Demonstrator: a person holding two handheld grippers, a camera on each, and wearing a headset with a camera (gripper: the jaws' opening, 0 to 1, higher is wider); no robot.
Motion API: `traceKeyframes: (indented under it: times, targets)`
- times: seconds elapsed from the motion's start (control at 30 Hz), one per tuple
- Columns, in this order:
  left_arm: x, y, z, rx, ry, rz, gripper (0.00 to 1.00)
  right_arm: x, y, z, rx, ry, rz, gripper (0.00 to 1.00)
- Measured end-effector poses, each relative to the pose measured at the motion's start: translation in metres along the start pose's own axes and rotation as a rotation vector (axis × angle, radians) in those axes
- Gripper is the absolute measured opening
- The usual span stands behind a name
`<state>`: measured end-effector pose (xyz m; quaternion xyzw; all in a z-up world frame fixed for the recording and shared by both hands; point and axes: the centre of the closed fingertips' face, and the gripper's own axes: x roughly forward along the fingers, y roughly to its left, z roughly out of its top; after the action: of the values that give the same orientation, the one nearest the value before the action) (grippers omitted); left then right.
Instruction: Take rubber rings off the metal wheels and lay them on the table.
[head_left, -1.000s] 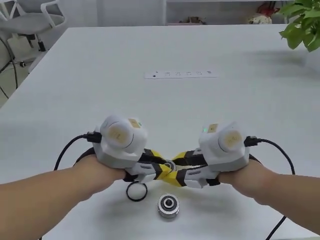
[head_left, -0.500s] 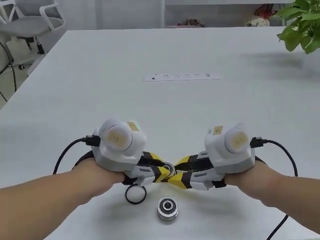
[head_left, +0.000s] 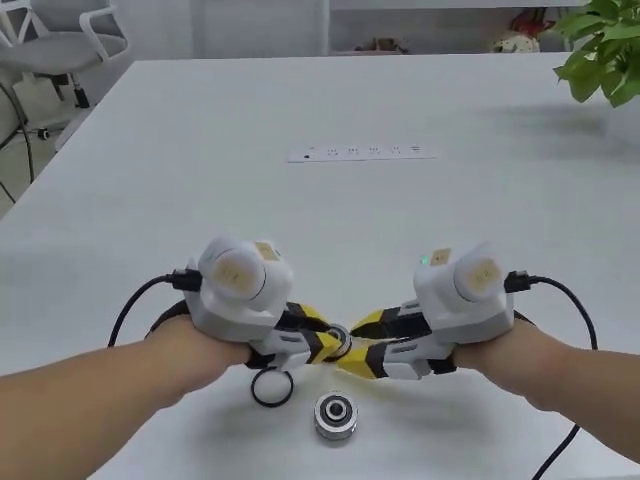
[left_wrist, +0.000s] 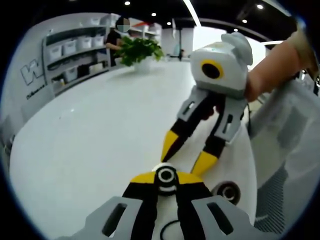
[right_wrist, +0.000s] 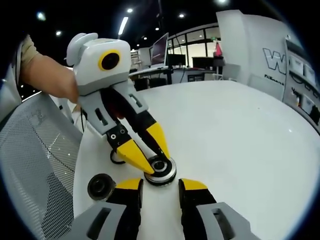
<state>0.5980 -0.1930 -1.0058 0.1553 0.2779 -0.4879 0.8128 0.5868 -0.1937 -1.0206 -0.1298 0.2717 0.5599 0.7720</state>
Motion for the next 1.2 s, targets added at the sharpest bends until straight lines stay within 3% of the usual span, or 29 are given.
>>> traceKeyframes:
  times: [0.1,0.3,0.8,1.2]
  targets:
    - [0.0,0.0,0.0,-0.001,-0.001,0.001,0.13,0.003,0.001,0.003,-0.003,-0.009,-0.004,0.31]
    - [0.0,0.0,0.0,-0.003,-0.002,0.003,0.13,0.008,0.003,0.006,-0.005,-0.013,0.001,0.28]
    - [0.0,0.0,0.0,-0.007,-0.007,0.005,0.13,0.0,0.001,0.004,0.017,-0.015,0.013,0.21]
    - [0.0,0.0,0.0,-0.009,-0.006,0.006,0.13,-0.005,0.0,-0.003,0.017,0.003,0.025,0.07]
